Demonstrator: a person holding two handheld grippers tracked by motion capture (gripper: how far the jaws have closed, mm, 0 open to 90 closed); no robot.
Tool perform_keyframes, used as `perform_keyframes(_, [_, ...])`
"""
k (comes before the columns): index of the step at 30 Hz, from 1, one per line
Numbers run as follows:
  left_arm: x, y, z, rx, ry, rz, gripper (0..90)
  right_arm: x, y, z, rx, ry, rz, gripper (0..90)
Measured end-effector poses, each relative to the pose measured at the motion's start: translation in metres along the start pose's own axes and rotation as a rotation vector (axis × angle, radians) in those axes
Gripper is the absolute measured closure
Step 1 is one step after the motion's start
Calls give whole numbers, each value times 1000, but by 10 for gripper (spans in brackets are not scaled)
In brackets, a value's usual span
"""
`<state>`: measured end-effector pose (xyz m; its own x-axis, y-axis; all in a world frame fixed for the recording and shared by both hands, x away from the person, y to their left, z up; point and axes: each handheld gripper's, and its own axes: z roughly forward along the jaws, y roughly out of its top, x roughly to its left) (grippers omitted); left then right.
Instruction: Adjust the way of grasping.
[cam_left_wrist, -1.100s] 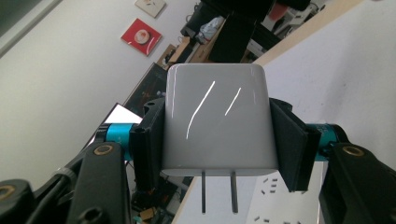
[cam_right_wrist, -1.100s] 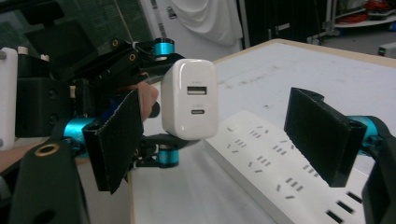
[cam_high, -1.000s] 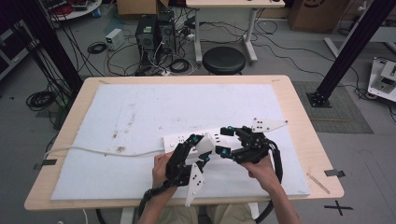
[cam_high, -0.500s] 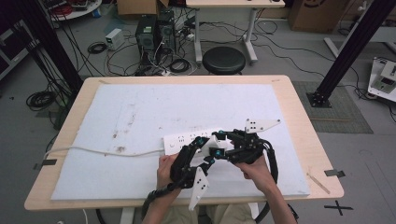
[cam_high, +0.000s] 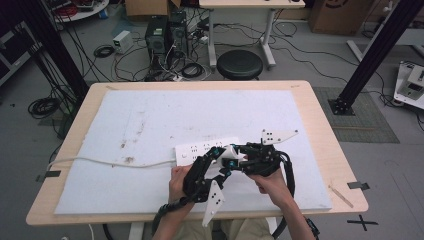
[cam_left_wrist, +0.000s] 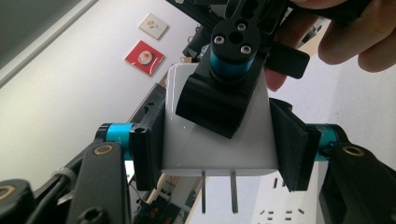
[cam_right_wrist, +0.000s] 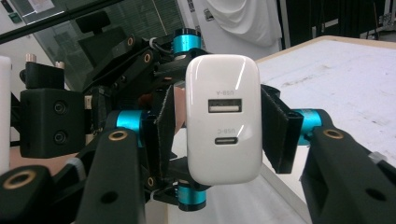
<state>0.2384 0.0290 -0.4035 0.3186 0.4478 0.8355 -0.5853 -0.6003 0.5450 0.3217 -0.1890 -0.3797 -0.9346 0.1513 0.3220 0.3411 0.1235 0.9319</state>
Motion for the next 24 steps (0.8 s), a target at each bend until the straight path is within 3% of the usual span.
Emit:
perform_keyframes(13, [-2, 0, 1, -12, -11, 9, 424, 0, 0, 0, 7, -2, -17, 628])
perform_keyframes(24, [-2, 0, 2, 11, -23, 7, 424, 2, -2, 1, 18, -44, -31, 631])
